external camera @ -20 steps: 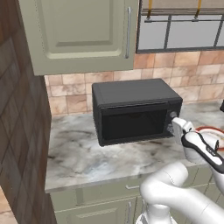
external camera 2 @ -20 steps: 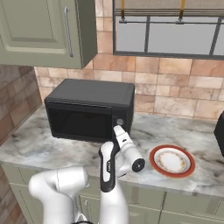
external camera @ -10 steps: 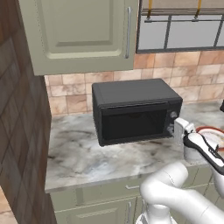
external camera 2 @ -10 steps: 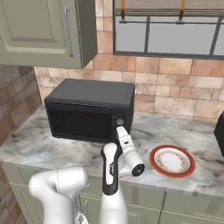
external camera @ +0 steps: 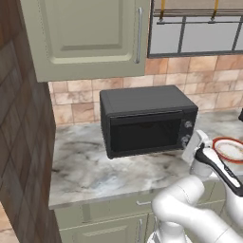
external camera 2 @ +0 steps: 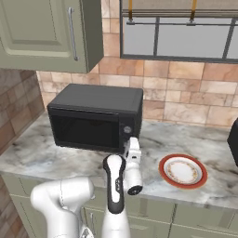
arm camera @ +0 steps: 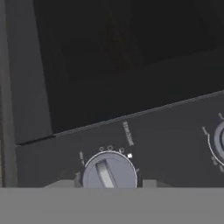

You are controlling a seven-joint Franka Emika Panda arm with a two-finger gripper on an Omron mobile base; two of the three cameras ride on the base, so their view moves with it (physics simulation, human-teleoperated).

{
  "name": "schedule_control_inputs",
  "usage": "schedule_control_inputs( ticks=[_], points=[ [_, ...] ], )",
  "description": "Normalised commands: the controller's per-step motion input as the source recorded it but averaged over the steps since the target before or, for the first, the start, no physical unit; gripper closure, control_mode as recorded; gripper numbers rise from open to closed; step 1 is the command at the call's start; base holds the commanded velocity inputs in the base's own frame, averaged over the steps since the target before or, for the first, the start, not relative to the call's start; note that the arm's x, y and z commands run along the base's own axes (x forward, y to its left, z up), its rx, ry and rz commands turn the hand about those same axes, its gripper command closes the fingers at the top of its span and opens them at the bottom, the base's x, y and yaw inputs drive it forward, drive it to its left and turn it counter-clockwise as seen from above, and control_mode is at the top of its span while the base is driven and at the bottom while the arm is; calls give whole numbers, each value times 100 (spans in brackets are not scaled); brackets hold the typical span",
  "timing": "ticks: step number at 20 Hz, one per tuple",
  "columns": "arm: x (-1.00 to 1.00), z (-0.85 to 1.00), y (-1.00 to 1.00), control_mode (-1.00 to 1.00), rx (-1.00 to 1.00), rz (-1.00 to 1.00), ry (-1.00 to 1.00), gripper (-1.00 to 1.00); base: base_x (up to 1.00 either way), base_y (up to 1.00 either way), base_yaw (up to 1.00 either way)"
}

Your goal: Pick up the bagel from the plate, place it on the toaster oven rack, close the door, and set the timer.

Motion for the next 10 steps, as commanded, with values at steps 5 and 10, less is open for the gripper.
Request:
schedule_control_inputs(
  ticks=[5,10],
  points=[
    [0,0,-6,-100,40,-20,7,100,0,0,0],
    [0,-4,-19,-100,39,-22,12,100,0,0,0]
  ],
)
